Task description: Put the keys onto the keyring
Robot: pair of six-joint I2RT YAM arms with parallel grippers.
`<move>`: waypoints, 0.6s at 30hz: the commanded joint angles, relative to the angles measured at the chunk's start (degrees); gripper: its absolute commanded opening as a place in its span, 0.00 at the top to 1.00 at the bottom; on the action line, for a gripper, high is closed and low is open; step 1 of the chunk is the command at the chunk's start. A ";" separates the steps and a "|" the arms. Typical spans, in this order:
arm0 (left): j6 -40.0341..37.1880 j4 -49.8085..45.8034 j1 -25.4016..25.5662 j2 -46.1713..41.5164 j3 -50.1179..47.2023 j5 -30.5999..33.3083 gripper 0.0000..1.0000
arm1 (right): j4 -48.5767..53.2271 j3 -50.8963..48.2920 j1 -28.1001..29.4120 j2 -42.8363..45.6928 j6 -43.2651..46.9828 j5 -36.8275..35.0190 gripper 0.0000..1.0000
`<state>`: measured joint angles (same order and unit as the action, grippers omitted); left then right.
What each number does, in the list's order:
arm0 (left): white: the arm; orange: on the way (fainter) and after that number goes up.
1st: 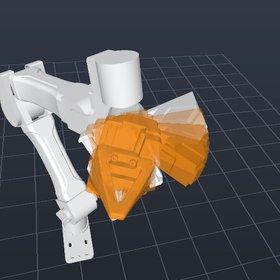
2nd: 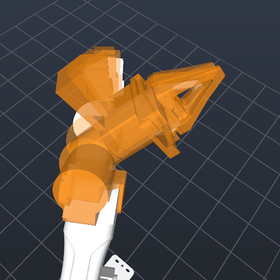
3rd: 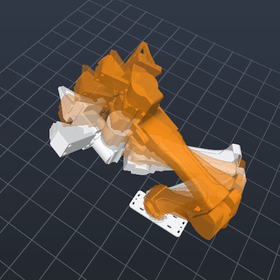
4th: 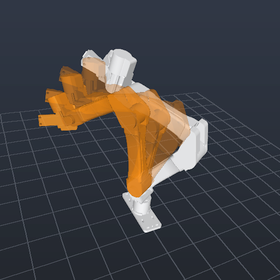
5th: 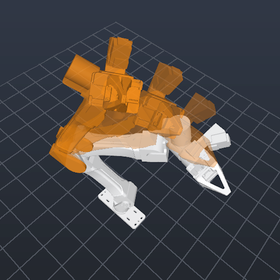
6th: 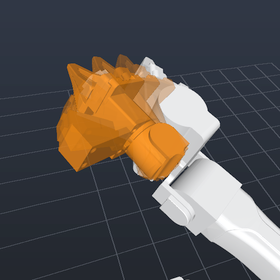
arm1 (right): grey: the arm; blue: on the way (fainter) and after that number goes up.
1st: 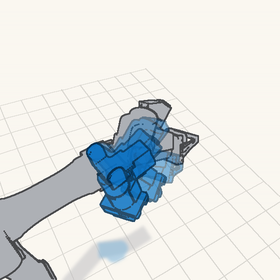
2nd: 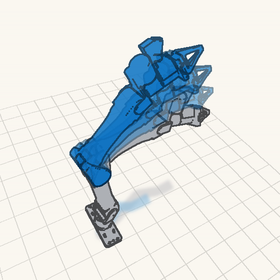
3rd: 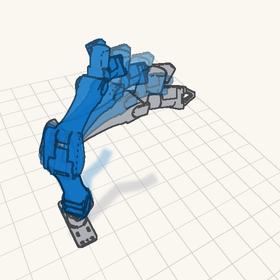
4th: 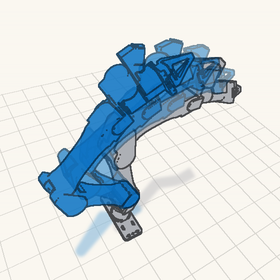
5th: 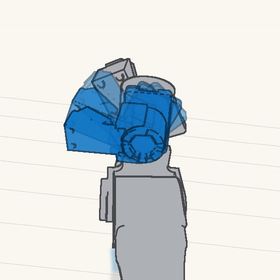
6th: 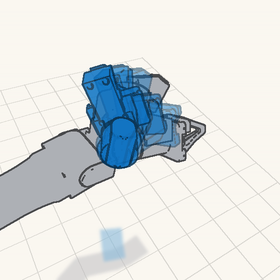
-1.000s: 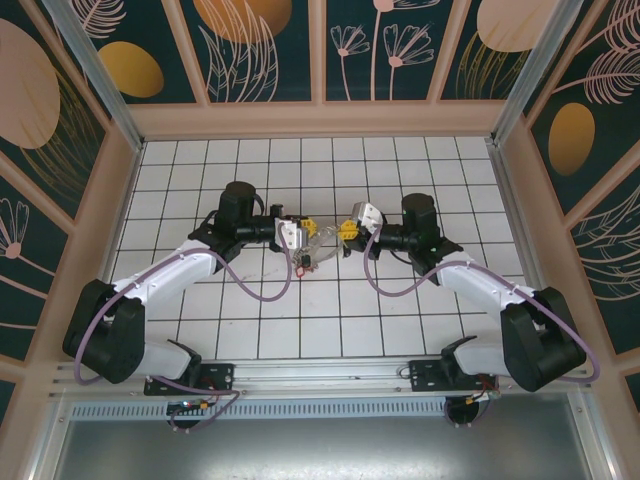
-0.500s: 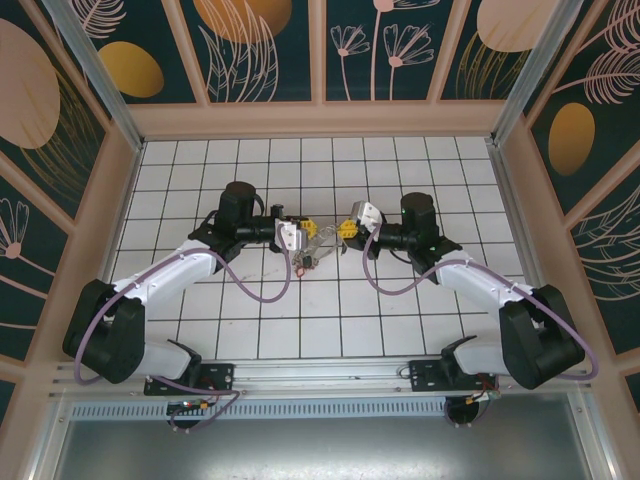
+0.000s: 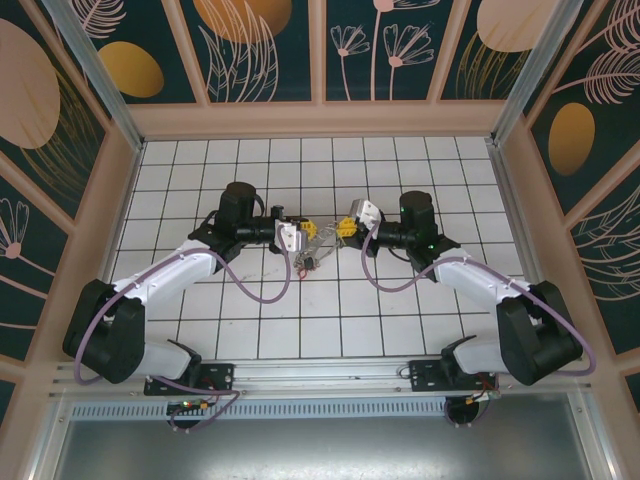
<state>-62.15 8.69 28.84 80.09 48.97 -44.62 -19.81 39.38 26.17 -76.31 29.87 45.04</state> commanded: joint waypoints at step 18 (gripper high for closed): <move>-0.25 2.97 0.25 -0.18 -0.37 -1.31 1.00 | -5.28 -0.09 -0.42 0.49 -3.06 -0.16 0.83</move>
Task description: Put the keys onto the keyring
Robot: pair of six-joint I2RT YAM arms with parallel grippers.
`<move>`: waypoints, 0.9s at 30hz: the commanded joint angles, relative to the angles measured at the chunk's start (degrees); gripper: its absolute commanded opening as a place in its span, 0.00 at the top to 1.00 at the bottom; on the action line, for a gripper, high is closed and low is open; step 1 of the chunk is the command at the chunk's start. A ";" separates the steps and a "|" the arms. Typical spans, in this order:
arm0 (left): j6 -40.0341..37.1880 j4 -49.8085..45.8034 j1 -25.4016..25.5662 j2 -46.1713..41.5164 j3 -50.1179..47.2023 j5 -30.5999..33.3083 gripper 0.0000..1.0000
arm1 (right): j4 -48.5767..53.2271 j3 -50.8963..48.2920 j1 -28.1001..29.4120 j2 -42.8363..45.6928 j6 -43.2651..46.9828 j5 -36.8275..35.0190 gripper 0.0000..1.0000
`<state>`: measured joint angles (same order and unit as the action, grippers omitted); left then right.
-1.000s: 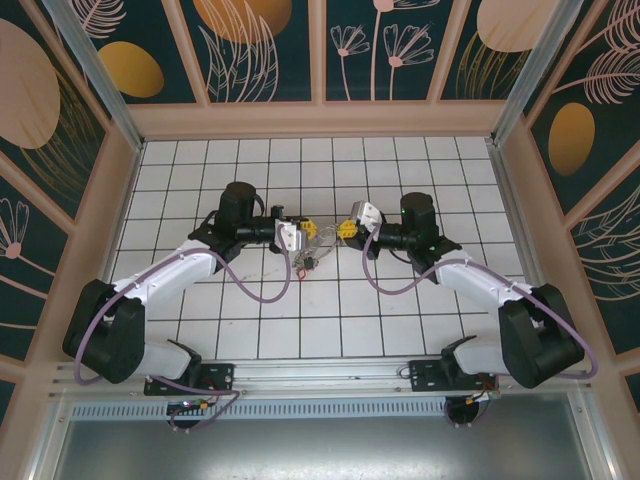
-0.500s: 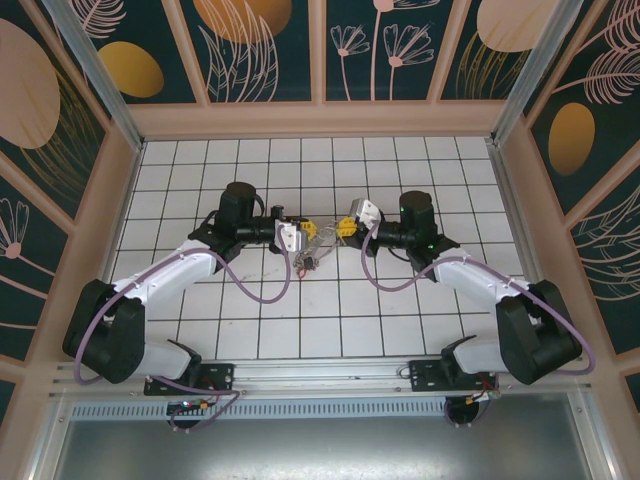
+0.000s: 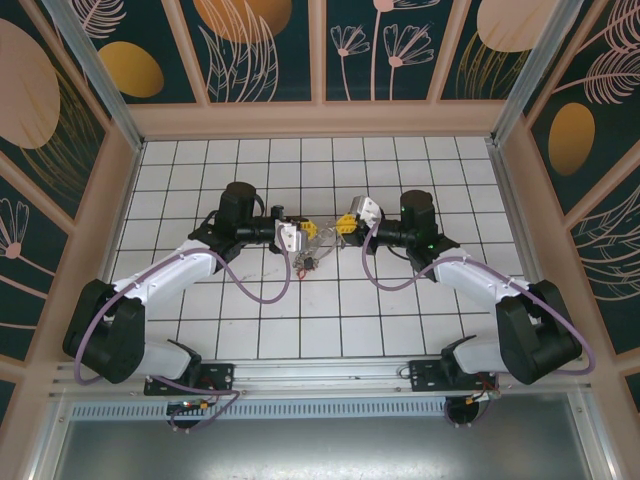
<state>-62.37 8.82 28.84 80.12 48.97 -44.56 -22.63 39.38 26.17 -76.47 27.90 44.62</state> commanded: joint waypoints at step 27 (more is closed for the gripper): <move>-1.07 1.75 0.25 -0.71 -0.02 -1.44 1.00 | 8.24 0.26 -4.37 5.52 1.65 2.87 0.59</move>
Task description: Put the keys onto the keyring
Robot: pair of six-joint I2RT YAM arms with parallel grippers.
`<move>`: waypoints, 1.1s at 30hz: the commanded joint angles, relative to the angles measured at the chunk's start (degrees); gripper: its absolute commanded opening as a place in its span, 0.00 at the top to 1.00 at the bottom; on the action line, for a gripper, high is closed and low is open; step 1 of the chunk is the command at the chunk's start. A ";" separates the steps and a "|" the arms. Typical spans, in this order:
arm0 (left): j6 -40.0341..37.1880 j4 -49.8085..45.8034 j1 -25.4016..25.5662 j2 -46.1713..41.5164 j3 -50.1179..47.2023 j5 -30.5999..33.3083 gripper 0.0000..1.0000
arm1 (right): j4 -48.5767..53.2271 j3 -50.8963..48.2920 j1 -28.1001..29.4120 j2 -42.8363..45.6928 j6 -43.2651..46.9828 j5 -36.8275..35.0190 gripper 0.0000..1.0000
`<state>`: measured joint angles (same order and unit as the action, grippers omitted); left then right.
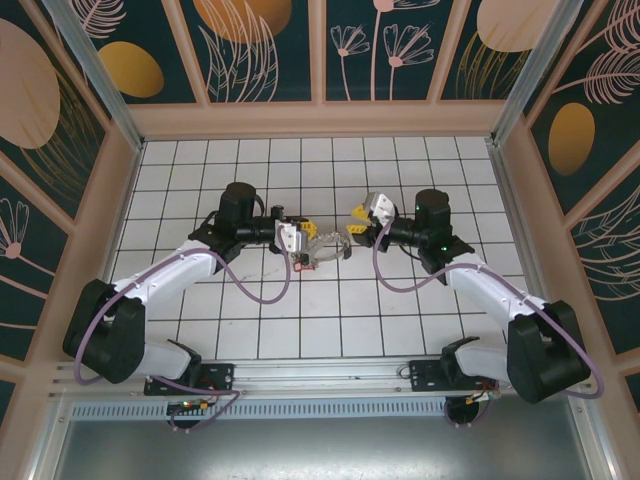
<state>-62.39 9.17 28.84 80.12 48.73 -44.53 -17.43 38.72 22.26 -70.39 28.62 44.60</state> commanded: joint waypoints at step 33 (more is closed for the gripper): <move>-2.39 -3.00 0.25 -0.48 2.33 -2.88 1.00 | 20.29 5.57 2.07 -6.27 11.09 6.29 0.53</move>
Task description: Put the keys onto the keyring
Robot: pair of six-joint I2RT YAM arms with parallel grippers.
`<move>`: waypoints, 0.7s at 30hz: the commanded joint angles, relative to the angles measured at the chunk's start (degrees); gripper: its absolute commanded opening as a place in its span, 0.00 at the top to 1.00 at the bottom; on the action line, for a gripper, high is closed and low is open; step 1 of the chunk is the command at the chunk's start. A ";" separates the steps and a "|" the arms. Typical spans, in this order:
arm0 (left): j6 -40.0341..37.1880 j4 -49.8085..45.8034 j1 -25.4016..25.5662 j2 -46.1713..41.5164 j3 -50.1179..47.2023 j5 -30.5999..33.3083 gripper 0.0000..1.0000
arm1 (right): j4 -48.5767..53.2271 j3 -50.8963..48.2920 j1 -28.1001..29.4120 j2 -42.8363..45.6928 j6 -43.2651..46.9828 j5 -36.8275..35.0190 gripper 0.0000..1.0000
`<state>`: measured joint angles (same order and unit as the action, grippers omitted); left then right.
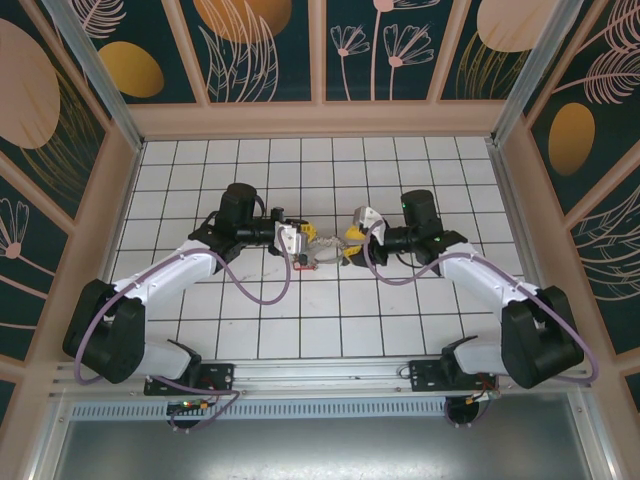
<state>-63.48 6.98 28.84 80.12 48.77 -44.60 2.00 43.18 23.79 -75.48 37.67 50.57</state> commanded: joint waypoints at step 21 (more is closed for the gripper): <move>-3.47 -7.82 0.24 -0.62 4.84 -6.30 0.69 | 3.21 4.89 1.61 -4.26 6.35 1.11 1.00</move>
<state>-64.95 3.51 28.84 80.12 51.51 -47.22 4.16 45.78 25.17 -79.99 41.98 49.56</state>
